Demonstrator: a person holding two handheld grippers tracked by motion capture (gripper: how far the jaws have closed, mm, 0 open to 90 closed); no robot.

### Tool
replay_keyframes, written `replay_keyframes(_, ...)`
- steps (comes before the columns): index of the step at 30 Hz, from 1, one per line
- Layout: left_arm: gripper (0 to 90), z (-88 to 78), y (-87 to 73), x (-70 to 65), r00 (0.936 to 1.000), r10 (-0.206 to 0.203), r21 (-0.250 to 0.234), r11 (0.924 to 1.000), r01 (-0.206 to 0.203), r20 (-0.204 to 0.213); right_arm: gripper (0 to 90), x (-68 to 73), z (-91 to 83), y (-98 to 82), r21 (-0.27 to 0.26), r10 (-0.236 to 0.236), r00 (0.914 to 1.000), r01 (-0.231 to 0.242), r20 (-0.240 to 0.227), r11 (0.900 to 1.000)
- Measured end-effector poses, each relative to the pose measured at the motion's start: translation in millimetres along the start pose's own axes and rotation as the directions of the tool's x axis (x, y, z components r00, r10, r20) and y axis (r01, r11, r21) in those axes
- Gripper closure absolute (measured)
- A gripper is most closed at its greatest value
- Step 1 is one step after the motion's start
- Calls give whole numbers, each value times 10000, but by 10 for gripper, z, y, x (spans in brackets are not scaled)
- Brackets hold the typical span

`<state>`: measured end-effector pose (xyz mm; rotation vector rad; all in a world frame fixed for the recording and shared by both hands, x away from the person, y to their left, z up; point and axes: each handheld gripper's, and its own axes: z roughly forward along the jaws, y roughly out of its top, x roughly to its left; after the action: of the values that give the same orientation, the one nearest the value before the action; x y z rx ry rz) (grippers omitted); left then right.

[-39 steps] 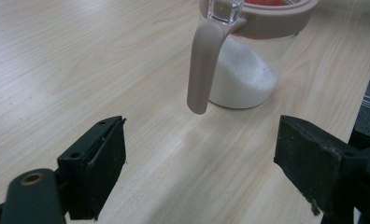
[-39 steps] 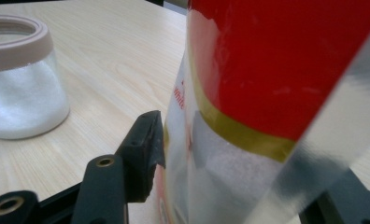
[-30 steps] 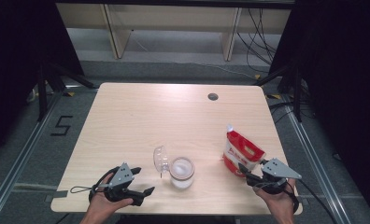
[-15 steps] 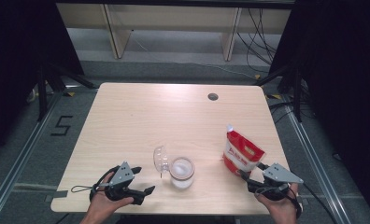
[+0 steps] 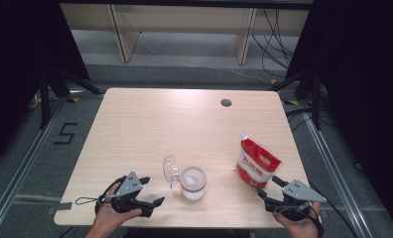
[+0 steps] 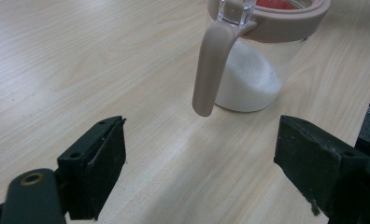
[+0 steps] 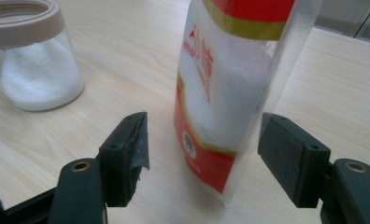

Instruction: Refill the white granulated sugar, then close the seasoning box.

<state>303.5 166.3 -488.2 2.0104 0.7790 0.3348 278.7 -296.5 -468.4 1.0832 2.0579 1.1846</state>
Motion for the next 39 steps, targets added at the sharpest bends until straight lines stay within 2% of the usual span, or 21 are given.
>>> replay_keyframes(2, 161, -1, -4, -5, 10000, -51, -122, 9999, 51, 13, 330, -1, -4, -12, -53, -148, 9999, 148, -22, 9999)
replay_keyframes(3, 161, -2, -2, -3, 10000, -9, -153, 9999, 9, 15, 326, 20, -22, -14, 26, 130, 9999, -130, -2, 9999)
replay_keyframes(9, 161, -16, -5, 20, 9999, 96, -45, 9999, -96, -38, 329, 37, -44, -40, 149, 87, 9999, -88, 107, 9998)
replay_keyframes(10, 161, -19, -4, 23, 9999, 89, -85, 9999, -90, -62, 350, 64, -61, -45, 335, 413, 9991, -411, -44, 9986)
replay_keyframes(11, 161, -30, -5, 15, 9999, -136, 15, 9999, 136, -85, 341, 55, -49, -52, 186, 197, 9998, -196, -41, 9996)
replay_keyframes(13, 161, -30, -11, 10, 9998, -188, -87, 9998, 187, -75, 342, 63, -51, -59, 282, 28, 9998, -23, -180, 9996)
replay_keyframes(17, 171, -35, -4, 6, 9998, -169, -74, 9998, 168, -122, 343, 132, -80, -69, 422, 218, 9994, -207, -256, 9989)
replay_keyframes(18, 174, -34, -3, 5, 9998, -174, -81, 9998, 173, -115, 343, 122, -80, -70, 367, 31, 9994, -18, -351, 9993)
replay_keyframes(20, 188, -34, -2, 8, 9999, -77, -59, 10000, 76, -101, 342, 151, -104, -79, 444, 334, 9990, -320, -295, 9985)
replay_keyframes(21, 193, -27, -3, -3, 9998, -173, -164, 9997, 171, -132, 342, 138, -105, -82, 342, 107, 9994, -96, -318, 9994)
replay_keyframes(22, 198, -36, -1, 3, 9999, -42, -69, 10000, 41, -135, 342, 138, -103, -82, 324, 182, 9986, -166, -505, 9993)
replay_keyframes(26, 253, -57, 10, -9, 9999, -155, -180, 9997, 154, -60, 342, 179, -147, -83, 357, 123, 9993, -110, -358, 9993)
replay_keyframes(27, 275, -70, 15, -9, 9999, -80, -113, 9999, 78, -122, 341, 209, -158, -85, 445, 369, 9986, -352, -373, 9984)
replay_keyframes(28, 301, -69, 16, -5, 10000, -48, -196, 9998, 48, 12, 341, 214, -150, -88, 397, 277, 9987, -260, -417, 9989)
replay_keyframes(29, 326, -72, 18, -9, 9999, -113, -187, 9998, 114, 66, 341, 194, -139, -87, 239, -129, 9986, 141, -514, 9996)
replay_keyframes(32, 424, -98, 36, -22, 9999, 14, -298, 9996, -9, 158, 340, 225, -152, -89, 408, -81, 9984, 104, -559, 9991)
replay_keyframes(33, 464, -110, 43, -27, 9998, 53, -357, 9994, -47, 170, 340, 215, -142, -87, 222, -407, 9980, 419, -488, 9989)
replay_keyframes(34, 500, -117, 55, -24, 9995, 261, -463, 9986, -253, 167, 340, 241, -146, -89, 364, -161, 9981, 183, -586, 9992)
replay_keyframes(35, 560, -126, 60, -42, 9998, 173, -504, 9986, -166, 139, 340, 252, -141, -93, 415, -88, 9976, 117, -692, 9991)
replay_keyframes(38, 725, -147, 86, -55, 9991, 412, -654, 9970, -414, -50, 340, 279, -144, -89, 476, -228, 9973, 261, -693, 9985)
replay_keyframes(39, 758, -155, 99, -46, 9987, 511, -656, 9965, -516, -84, 339, 309, -152, -91, 638, 161, 9976, -118, -675, 9979)
